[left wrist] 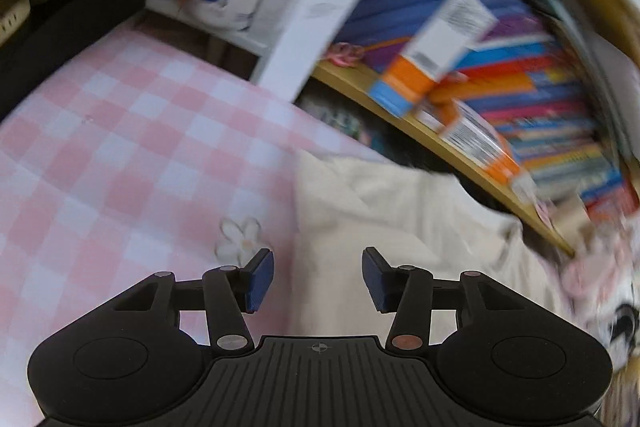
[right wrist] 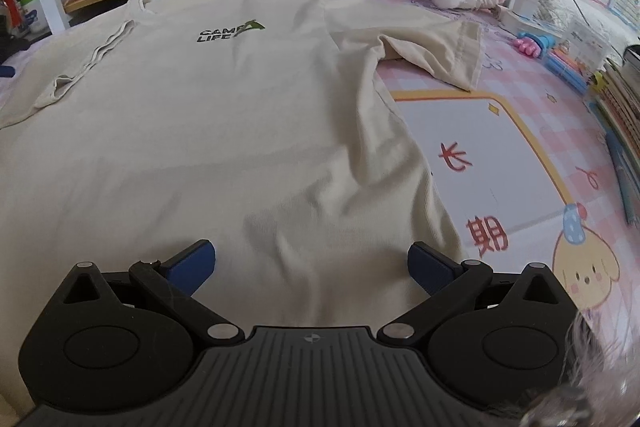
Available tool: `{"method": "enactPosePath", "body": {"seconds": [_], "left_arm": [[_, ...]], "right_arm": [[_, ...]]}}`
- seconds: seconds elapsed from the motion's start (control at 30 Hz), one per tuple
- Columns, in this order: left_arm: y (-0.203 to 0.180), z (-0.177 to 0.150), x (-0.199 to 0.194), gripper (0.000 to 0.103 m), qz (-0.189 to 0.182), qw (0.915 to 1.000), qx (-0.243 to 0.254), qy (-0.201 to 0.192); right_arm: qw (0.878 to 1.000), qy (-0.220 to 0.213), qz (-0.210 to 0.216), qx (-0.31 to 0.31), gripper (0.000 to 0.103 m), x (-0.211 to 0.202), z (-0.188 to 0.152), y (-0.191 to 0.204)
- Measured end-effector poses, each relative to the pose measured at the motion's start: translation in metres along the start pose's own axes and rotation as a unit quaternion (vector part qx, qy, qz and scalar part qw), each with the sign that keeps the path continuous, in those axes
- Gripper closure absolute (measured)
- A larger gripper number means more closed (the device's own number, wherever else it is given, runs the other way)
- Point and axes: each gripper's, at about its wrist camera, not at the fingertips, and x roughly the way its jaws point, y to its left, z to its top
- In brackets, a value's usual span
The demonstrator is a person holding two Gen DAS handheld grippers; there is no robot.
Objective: Fold clothes
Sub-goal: 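Pinch the shirt edge near the collar with the left gripper and tug it straight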
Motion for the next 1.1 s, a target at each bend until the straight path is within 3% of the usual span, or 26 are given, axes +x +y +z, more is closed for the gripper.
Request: {"method": "enactPosePath", "body": {"seconds": [0.1,0.17,0.2,0.33,0.8,0.87,1.0,1.1], "left_arm": [[0.006,0.006,0.021,0.059,-0.004,0.9998,-0.013,0.014],[0.006,0.009,0.030,0.091,-0.009,0.9997,-0.010,0.019],[0.008,0.009,0.032,0.099,-0.009,0.9996,-0.012,0.025],[0.012,0.015,0.033,0.100,0.023,0.9997,0.006,0.002],[0.022,0.020,0.031,0.098,0.011,0.9996,0.025,-0.001],[0.022,0.021,0.031,0.095,0.012,0.9995,0.029,0.003],[0.014,0.016,0.016,0.093,0.033,0.9968,0.072,-0.004],[0.007,0.002,-0.011,0.090,0.021,0.9934,0.110,-0.026]], "right_arm": [[1.000,0.005,-0.008,0.009,0.000,-0.005,-0.005,0.001],[1.000,0.007,-0.015,0.015,0.000,-0.008,-0.009,0.000],[1.000,0.008,-0.018,0.017,0.000,-0.010,-0.011,0.001],[0.999,0.012,-0.031,0.025,0.000,-0.015,-0.018,0.003],[0.999,0.011,-0.048,0.020,0.000,-0.021,-0.027,0.010],[0.999,0.011,-0.048,0.015,0.000,-0.021,-0.026,0.008],[0.999,0.012,-0.050,0.003,0.000,-0.021,-0.025,0.008],[0.999,0.010,-0.053,-0.008,0.000,-0.022,-0.024,0.012]]}}
